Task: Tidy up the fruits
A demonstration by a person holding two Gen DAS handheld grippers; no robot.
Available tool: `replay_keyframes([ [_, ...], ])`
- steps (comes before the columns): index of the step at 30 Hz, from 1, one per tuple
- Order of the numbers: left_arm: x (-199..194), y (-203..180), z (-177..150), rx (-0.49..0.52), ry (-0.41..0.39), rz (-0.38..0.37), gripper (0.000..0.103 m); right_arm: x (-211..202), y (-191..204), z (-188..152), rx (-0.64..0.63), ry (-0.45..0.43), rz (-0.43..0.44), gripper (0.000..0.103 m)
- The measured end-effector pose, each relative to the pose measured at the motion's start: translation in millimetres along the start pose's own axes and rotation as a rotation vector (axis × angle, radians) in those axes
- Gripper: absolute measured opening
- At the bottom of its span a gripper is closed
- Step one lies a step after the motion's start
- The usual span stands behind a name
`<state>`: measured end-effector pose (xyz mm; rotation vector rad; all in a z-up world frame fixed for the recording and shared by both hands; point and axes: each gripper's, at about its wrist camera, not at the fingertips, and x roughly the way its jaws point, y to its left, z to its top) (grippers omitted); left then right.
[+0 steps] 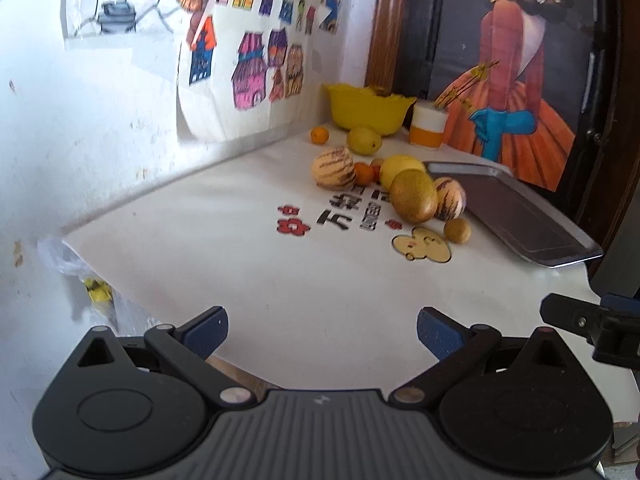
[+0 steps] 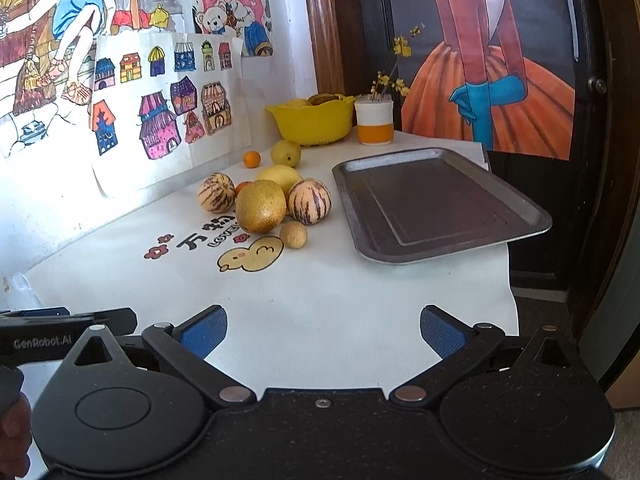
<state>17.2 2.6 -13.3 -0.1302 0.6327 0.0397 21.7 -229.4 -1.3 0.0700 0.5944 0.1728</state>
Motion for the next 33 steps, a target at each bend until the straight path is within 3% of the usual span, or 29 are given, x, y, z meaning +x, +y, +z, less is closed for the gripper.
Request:
replay_keyframes([
  [11,26,2,28,0.028,-0.003,0.014,0.103,30,-1,23,-0.157,0.022,0.029,0.102],
  [19,51,-24,69,0.126,-0.010,-0.052,0.103,66,7,55,-0.335,0.049,0.104,0.102],
  [23,67,-36,92,0.129,0.001,-0.104,0.103,81,13,63,-0.420,0.044,0.117,0.102],
  [29,99,-51,114,0.123,0.059,-0.161,0.102,103,16,68,-0.405,0.070,0.181,0.100],
  [33,120,-58,117,0.140,0.118,-0.183,0.102,117,17,68,-0.381,0.093,0.211,0.089],
])
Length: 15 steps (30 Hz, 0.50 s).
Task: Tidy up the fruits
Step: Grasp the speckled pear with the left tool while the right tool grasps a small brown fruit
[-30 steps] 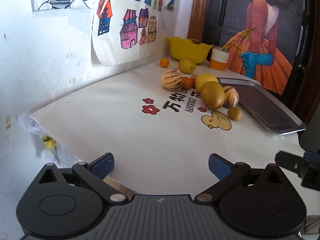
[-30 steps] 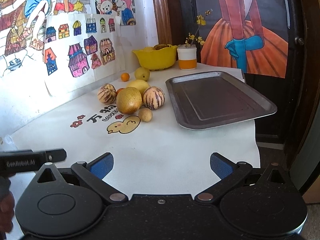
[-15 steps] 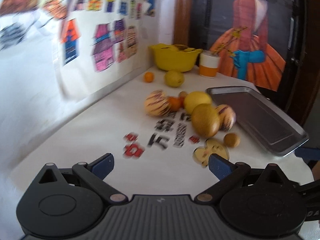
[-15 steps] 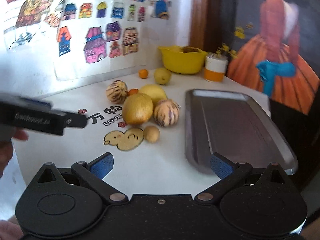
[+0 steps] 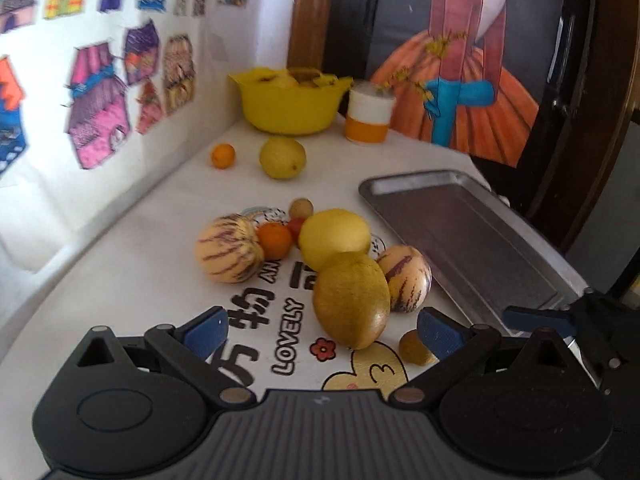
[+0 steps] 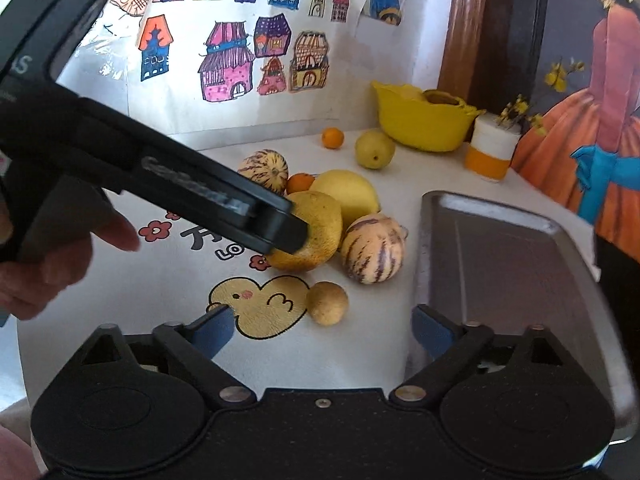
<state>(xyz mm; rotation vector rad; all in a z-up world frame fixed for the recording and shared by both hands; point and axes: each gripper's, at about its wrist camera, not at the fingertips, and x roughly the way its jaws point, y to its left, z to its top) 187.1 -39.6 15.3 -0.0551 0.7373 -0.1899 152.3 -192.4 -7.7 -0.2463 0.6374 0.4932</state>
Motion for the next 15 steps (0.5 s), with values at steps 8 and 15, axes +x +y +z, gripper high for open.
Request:
replay_keyframes([
  [8,23,-4,9,-0.025,0.038,-0.015,0.096,18,-4,4,0.065,0.021,0.029,0.064],
  [15,37,-5,18,-0.037,0.068,-0.054,0.075,25,-9,5,0.098,0.040,0.036,0.046],
])
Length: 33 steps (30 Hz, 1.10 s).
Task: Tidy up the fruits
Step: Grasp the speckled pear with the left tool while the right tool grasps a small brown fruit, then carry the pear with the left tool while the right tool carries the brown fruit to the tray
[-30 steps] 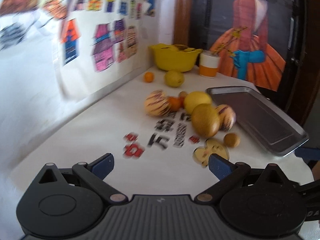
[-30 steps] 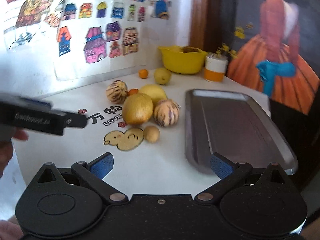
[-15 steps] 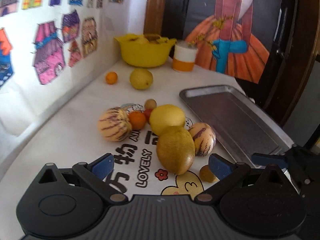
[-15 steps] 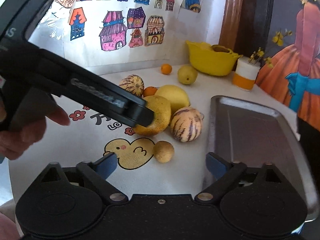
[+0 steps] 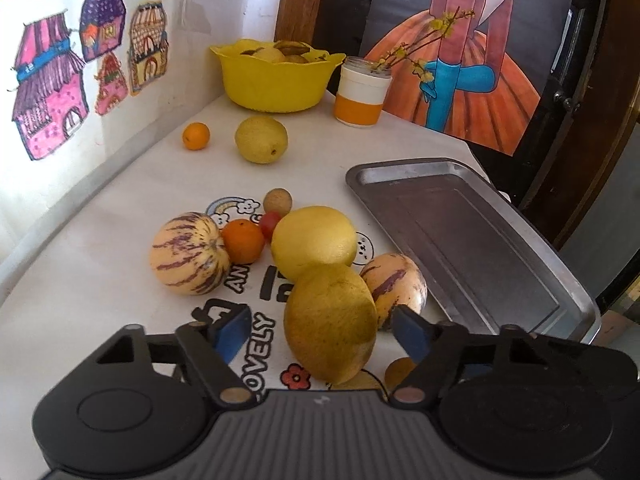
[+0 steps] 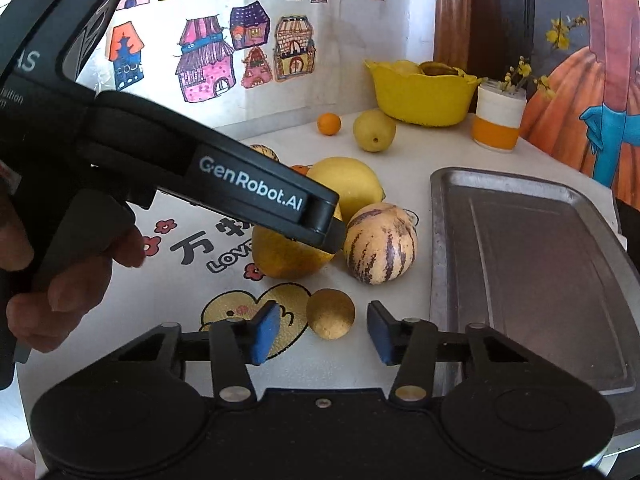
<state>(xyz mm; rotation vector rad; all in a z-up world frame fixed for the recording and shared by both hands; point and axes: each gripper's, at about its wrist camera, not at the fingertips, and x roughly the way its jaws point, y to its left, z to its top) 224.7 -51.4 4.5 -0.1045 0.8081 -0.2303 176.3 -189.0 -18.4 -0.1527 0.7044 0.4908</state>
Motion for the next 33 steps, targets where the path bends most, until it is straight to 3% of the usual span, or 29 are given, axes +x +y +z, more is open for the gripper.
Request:
replay_keyframes([
  [3,4,1,1,-0.009,0.015,-0.019,0.065,0,0,0,0.004,-0.004,0.005,0.041],
  [7,10,2,1,-0.026,0.033,-0.034,0.060,0,0,1,0.002,-0.007,0.005,0.028],
  [16,8,4,-1,-0.056,0.037,-0.024,0.056,-16,-9,3,0.021,-0.036,0.032,0.028],
  [22,-10,4,1,-0.091,-0.019,-0.015,0.056,-35,-34,17,0.061,-0.091,0.010,0.028],
  [33,-2,-21,58,-0.113,-0.128,-0.047,0.056,-28,-114,67,0.182,-0.190,-0.119,0.028],
])
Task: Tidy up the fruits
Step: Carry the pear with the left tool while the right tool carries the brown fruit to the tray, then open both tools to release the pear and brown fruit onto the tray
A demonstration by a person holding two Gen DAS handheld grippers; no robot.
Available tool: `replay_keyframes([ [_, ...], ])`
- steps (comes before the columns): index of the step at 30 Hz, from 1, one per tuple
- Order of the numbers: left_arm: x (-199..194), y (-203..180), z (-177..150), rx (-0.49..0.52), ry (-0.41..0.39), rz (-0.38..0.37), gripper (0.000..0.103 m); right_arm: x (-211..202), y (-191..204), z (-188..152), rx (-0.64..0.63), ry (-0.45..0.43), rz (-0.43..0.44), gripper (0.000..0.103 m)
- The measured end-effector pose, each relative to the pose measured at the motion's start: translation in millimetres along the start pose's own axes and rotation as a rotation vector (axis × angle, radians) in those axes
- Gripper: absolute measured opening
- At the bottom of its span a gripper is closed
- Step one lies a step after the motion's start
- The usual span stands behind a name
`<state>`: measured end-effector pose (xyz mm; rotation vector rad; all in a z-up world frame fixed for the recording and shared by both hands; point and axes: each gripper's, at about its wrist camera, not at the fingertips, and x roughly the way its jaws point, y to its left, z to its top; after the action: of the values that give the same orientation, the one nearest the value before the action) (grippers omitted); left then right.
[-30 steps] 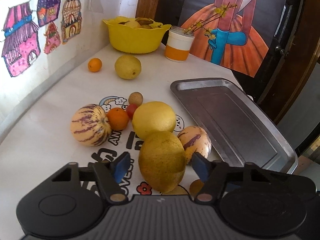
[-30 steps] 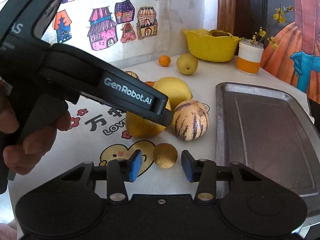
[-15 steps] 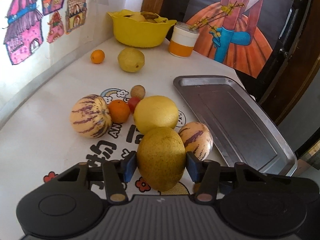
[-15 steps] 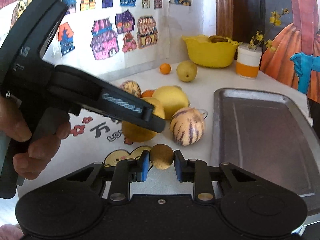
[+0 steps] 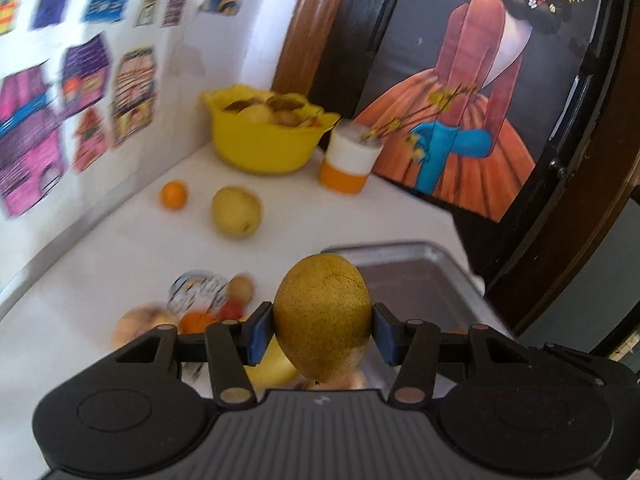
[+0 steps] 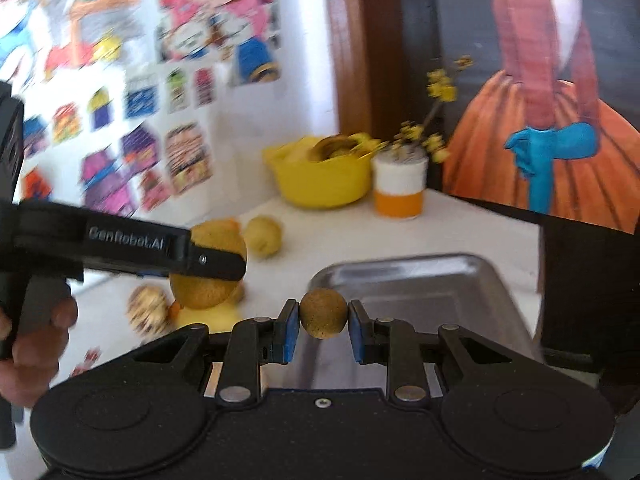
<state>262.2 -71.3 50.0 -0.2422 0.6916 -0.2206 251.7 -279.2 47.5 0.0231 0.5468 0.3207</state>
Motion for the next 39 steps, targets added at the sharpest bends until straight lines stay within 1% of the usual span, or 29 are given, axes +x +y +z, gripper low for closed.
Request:
replay_keyframes([
  [3,21,-9,15,-0.007,-0.002,-0.026,0.056,16,-16,5,0.011,0.009,-0.034,0.028],
  [7,51,-21,25,0.011,0.020,-0.045,0.056,36,-28,0,0.015,0.048,-0.064,0.028],
  [10,72,-29,26,0.015,0.047,-0.056,0.056,48,-34,-9,0.024,0.086,-0.073,0.028],
  [13,89,-32,24,-0.003,0.083,-0.064,0.056,57,-37,-16,0.031,0.119,-0.083,0.028],
  [17,109,-40,20,0.020,0.121,-0.059,0.056,62,-39,-22,0.043,0.144,-0.078,0.028],
  [22,121,-46,15,0.031,0.153,-0.041,0.056,64,-38,-26,0.041,0.155,-0.075,0.028],
  [29,124,-46,12,0.032,0.178,-0.020,0.056,66,-37,-29,0.035,0.171,-0.086,0.029],
  [33,127,-45,11,0.025,0.201,-0.015,0.057,62,-36,-29,0.028,0.167,-0.092,0.034],
  [35,129,-46,10,0.022,0.212,-0.014,0.057,58,-35,-28,0.023,0.160,-0.103,0.039],
  [37,130,-45,9,0.016,0.220,-0.018,0.057,52,-35,-29,0.020,0.150,-0.116,0.047],
  [38,129,-45,9,0.012,0.213,-0.021,0.057,49,-35,-29,0.021,0.146,-0.119,0.049],
  [39,128,-44,9,0.006,0.209,-0.028,0.061,46,-35,-30,0.023,0.141,-0.124,0.052],
])
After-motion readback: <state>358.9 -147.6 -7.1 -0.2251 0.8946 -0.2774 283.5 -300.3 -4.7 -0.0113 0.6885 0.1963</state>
